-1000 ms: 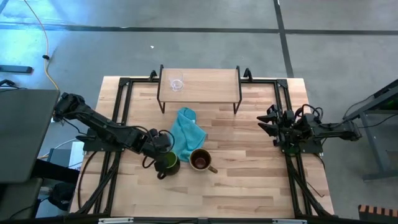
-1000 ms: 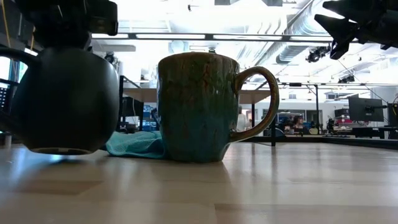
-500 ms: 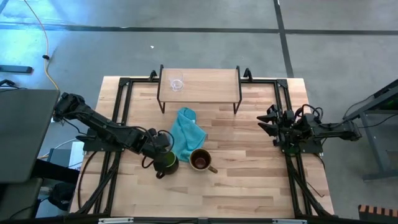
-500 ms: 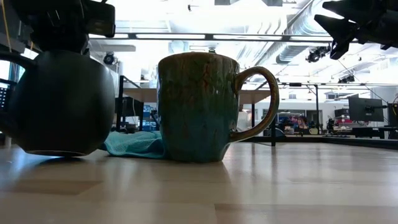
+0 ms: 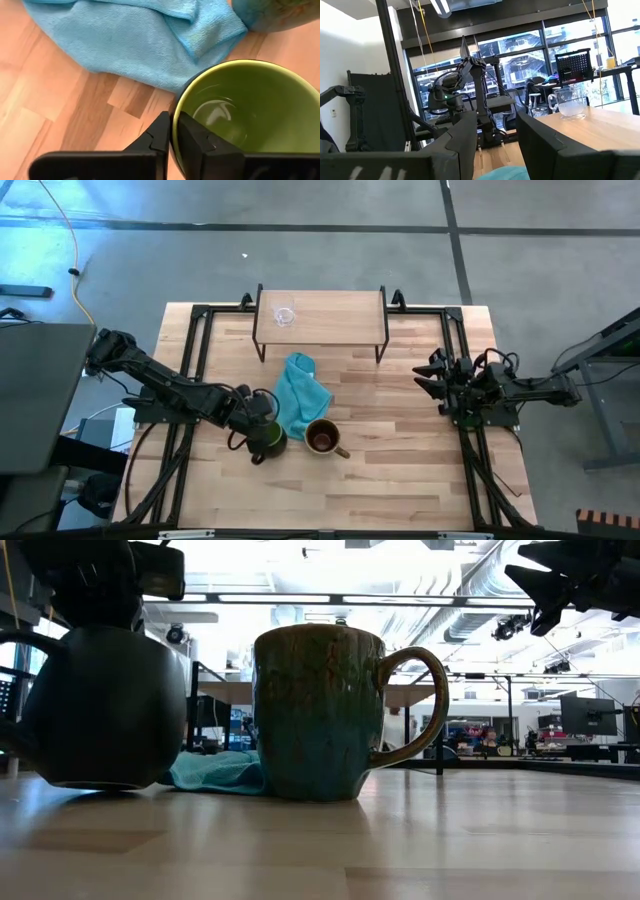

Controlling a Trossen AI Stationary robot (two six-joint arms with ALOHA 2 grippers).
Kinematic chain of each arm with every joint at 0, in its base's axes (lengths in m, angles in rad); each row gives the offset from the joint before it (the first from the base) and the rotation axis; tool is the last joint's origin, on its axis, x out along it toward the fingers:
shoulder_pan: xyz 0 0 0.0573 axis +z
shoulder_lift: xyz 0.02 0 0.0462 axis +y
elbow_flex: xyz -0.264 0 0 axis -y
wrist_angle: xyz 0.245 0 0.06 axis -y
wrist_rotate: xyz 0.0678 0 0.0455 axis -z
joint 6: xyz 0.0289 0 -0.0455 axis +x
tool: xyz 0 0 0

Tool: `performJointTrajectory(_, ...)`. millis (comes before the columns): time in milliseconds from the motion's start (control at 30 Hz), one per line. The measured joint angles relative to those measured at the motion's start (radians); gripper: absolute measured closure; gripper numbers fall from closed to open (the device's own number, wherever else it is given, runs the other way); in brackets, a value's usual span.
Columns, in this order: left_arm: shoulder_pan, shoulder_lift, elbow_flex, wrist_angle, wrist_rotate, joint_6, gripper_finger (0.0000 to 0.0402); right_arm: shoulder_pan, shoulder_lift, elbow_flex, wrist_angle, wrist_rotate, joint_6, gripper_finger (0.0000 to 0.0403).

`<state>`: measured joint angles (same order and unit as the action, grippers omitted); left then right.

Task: Stack small to large cups/mugs on shelf
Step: Put the green mug on the shelf

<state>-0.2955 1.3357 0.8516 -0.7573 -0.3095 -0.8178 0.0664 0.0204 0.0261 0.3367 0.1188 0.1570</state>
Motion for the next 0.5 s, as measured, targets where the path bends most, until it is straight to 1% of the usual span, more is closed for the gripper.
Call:
performJointTrajectory(233,0.000,0.000,0.000,-0.014,-0.016,-0.002,0.0350,0.000,0.000,0.000,0.000,0.000,0.000,0.0275)
performJointTrajectory(500,0.000,0.000,0.000,-0.034,-0.039,-0.025,0.0356,0.000,0.000,0.000,-0.004,-0.002,0.000,0.0275)
